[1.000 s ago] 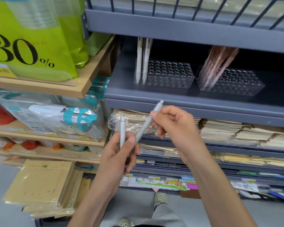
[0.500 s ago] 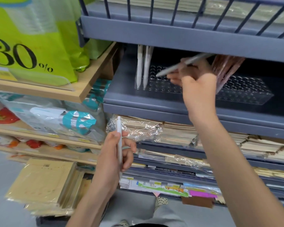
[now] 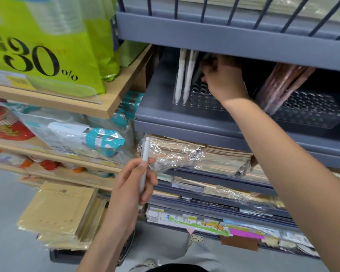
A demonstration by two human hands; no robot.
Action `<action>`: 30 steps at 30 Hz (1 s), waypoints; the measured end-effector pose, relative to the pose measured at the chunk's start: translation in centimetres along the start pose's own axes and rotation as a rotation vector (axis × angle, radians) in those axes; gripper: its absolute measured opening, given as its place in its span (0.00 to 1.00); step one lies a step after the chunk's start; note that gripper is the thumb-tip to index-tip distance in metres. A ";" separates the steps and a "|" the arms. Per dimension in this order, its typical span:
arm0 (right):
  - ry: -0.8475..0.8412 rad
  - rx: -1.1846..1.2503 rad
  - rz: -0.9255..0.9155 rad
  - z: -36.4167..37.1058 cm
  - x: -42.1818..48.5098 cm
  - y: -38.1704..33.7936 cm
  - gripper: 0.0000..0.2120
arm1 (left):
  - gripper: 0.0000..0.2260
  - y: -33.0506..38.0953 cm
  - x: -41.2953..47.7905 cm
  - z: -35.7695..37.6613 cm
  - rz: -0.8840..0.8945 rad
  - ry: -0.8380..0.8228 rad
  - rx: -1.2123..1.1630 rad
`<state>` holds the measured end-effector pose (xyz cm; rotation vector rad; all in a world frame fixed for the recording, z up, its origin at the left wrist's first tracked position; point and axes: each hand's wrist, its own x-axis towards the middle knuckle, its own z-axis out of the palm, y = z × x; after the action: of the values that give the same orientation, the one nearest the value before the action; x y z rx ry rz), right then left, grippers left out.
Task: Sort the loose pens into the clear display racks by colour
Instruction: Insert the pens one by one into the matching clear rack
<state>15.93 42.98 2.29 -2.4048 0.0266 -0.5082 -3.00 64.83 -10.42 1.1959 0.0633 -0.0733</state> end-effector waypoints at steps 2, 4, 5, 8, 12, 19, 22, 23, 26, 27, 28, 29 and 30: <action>-0.024 -0.016 0.006 0.0 0.2 -0.4 0.16 | 0.12 -0.1 -0.1 -0.2 -0.016 0.020 -0.027; -0.027 -0.027 0.007 -0.1 0.3 -0.7 0.15 | 0.11 0.0 -0.4 -0.4 -0.022 0.029 -0.040; -0.027 -0.026 0.008 0.0 0.3 -0.7 0.15 | 0.11 0.1 -0.6 -0.5 -0.020 0.034 -0.041; -0.034 -0.016 0.040 -0.2 0.2 -0.7 0.16 | 0.11 0.4 -1.0 -0.6 -0.018 0.052 0.012; 0.092 0.087 0.096 -0.9 -1.6 -0.6 0.12 | 0.06 0.5 -1.3 -0.4 0.018 0.063 0.008; -0.222 0.512 0.084 -1.8 -15.0 -2.6 0.05 | 0.03 0.7 -1.1 -0.3 0.098 0.008 0.016; -0.387 0.507 0.096 -1.4 -17.9 -3.2 0.04 | 0.08 1.0 -1.3 0.0 0.113 -0.041 0.031; -0.418 0.517 0.098 -1.2 -18.4 -3.4 0.04 | 0.09 1.1 -1.3 0.1 0.121 -0.059 0.041; -0.425 0.601 0.120 -0.8 -19.2 -3.4 0.03 | 0.10 1.2 -1.3 0.3 0.142 -0.116 0.072; -0.396 0.641 0.139 -0.8 -19.3 -3.3 0.03 | 0.10 1.2 -1.3 0.4 0.145 -0.124 0.090; -0.352 0.689 0.164 -0.8 -19.3 -3.2 0.03 | 0.09 1.3 -1.3 0.5 0.145 -0.120 0.113; -0.298 0.747 0.194 -1.0 -19.3 -3.1 0.03 | 0.08 1.4 -1.2 0.6 0.147 -0.106 0.146; -0.236 0.808 0.221 -1.2 -19.1 -3.0 0.03 | 0.08 1.6 -1.0 0.5 0.162 -0.085 0.206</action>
<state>-2.47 47.44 -1.68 -1.6256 -0.0144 -0.0883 -3.89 64.97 -8.67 1.3979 -0.1184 0.0122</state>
